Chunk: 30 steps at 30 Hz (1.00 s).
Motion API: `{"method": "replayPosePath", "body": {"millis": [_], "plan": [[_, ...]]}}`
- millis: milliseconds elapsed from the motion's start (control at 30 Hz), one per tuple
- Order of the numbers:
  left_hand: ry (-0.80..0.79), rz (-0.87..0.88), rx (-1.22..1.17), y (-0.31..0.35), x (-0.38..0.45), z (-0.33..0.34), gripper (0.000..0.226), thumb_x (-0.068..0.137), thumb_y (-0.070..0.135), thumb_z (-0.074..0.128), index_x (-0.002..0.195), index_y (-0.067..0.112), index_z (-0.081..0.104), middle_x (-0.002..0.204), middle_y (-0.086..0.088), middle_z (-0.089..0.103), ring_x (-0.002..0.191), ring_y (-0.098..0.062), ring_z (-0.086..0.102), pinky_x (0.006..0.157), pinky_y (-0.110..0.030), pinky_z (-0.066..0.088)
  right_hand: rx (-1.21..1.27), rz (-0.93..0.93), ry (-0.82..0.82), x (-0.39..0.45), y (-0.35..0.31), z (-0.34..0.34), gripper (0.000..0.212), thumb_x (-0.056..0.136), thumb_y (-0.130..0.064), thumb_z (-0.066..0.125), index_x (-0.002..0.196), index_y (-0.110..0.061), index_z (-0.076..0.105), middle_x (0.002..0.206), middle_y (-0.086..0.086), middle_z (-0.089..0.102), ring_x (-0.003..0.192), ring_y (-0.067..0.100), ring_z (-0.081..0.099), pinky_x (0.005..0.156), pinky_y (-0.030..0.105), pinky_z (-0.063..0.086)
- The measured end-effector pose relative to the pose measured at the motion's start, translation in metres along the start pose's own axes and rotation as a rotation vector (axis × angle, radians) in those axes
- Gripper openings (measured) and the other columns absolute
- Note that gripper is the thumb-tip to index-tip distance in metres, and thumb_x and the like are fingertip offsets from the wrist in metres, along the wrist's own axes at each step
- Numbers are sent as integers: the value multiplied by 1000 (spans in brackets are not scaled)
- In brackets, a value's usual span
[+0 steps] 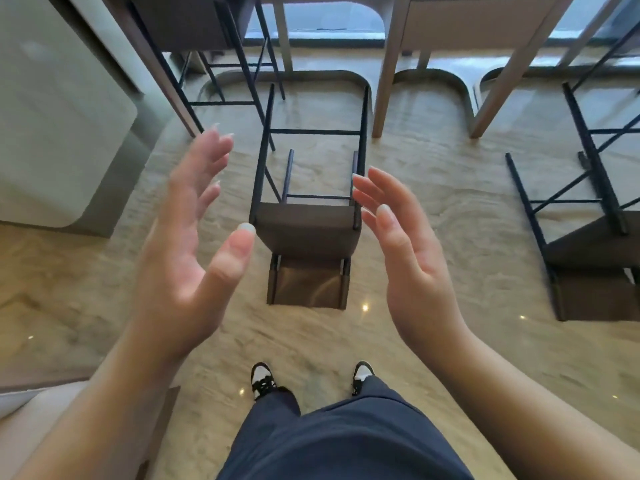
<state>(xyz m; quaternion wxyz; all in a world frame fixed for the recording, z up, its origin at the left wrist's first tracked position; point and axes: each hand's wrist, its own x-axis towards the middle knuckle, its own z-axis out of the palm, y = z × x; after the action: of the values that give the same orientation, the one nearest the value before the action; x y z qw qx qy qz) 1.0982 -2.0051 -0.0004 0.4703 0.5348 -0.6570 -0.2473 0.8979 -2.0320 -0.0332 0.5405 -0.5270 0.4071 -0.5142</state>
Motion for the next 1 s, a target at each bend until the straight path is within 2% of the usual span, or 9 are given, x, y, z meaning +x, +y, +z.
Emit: {"method": "replayPosePath", "body": {"millis": [300,500,767,900,1000], "plan": [[-172,77,-13,-92,45,-87,71,90,31,50,155,14,28,157,1,38,146,-17,37,116,-43,36,-17,11,217,31,33,113,43,101,-28,39,142,-18,43,135,-5,58,127,8,54,111,35,39],[-236,114,2,-138,70,-116,71,90,30,53,153,17,26,158,-3,37,146,-16,36,116,-44,36,-43,18,281,55,46,161,41,101,-26,39,141,-16,43,134,-3,58,127,8,53,111,36,38],[-261,215,140,-193,97,-82,76,88,26,59,147,-10,30,152,-22,38,144,-31,37,115,-51,35,-84,47,284,89,99,160,40,101,-21,40,140,-10,44,134,3,58,129,14,52,110,36,40],[-242,251,236,-233,103,-48,77,88,30,63,145,-12,33,150,-24,38,145,-30,35,118,-43,31,-167,23,249,109,143,138,43,99,-27,43,140,-15,44,137,0,57,131,15,50,108,32,39],[-227,265,274,-269,103,-20,78,88,32,66,145,-9,32,150,-24,37,144,-34,35,118,-48,32,-248,6,203,120,184,123,41,98,-26,46,139,-21,44,137,0,56,131,16,50,108,33,38]]}}
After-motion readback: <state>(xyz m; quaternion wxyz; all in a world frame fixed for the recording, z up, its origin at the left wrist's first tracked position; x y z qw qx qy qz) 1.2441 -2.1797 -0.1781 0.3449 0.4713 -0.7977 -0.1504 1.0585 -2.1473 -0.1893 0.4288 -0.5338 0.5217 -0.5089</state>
